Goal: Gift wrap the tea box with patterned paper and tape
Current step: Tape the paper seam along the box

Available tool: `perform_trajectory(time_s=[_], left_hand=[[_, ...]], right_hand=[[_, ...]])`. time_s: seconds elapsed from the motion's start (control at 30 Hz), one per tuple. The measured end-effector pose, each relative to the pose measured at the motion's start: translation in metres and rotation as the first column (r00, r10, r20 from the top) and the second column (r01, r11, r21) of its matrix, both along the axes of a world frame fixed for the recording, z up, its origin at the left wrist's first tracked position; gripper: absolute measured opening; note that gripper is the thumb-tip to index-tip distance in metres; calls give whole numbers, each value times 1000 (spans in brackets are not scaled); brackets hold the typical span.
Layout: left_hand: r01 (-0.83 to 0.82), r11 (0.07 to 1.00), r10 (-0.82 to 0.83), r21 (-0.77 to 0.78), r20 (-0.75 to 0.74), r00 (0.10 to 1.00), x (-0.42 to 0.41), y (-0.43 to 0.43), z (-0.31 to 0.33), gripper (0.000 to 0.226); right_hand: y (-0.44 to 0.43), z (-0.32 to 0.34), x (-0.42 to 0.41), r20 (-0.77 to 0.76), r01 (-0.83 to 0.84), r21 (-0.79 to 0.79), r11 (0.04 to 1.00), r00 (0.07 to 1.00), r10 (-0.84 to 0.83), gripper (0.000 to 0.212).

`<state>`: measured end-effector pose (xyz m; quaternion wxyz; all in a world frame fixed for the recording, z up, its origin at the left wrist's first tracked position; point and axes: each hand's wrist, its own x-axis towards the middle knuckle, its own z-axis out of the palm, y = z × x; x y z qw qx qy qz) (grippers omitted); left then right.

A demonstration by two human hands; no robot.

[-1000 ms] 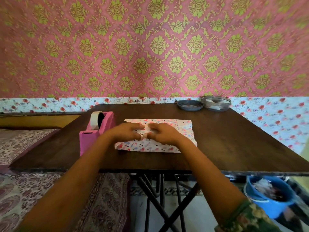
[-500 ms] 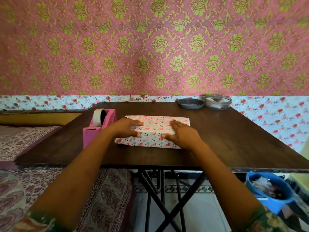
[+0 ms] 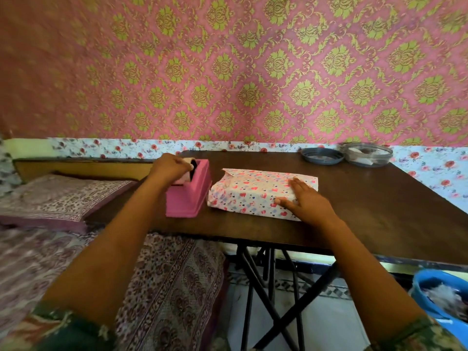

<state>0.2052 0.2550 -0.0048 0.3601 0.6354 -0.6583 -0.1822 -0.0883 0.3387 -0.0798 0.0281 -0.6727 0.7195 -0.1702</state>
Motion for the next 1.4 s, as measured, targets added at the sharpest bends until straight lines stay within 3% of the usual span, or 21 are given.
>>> perform_trajectory(time_s=[0.1,0.2,0.37,0.6,0.8,1.13,1.27,1.4], left_hand=[[-122,980,125,160,-7,992,18,-1,2,38],[-7,945,91,327,-243,966,22,1,-2,19],[21,896,141,443,-330,933,13,5,0,21],[32,897,158,440,-387,908,8,8,3,31],[53,907,198,417,-536,821,6,4,-3,38],[139,891,213,431,-669,712,1,-2,-5,17],[188,902,150,389,-689,709,6,-2,3,25],[116,933,191,341,-740,645,6,2,-14,38]], right_hand=[[-1,-1,1,24,-3,6,1000,1000,3,81],[-1,-1,1,43,5,16,1000,999,-6,81],[-1,-2,1,68,2,21,1000,998,-3,80],[-3,-5,-1,116,-16,-24,1000,993,19,79],[-2,-6,1,125,-5,-36,999,992,9,79],[-1,-6,2,152,2,-32,999,988,3,79],[-2,-6,3,169,5,-29,1000,986,0,79],[-1,-7,3,181,5,-29,1000,983,1,79]])
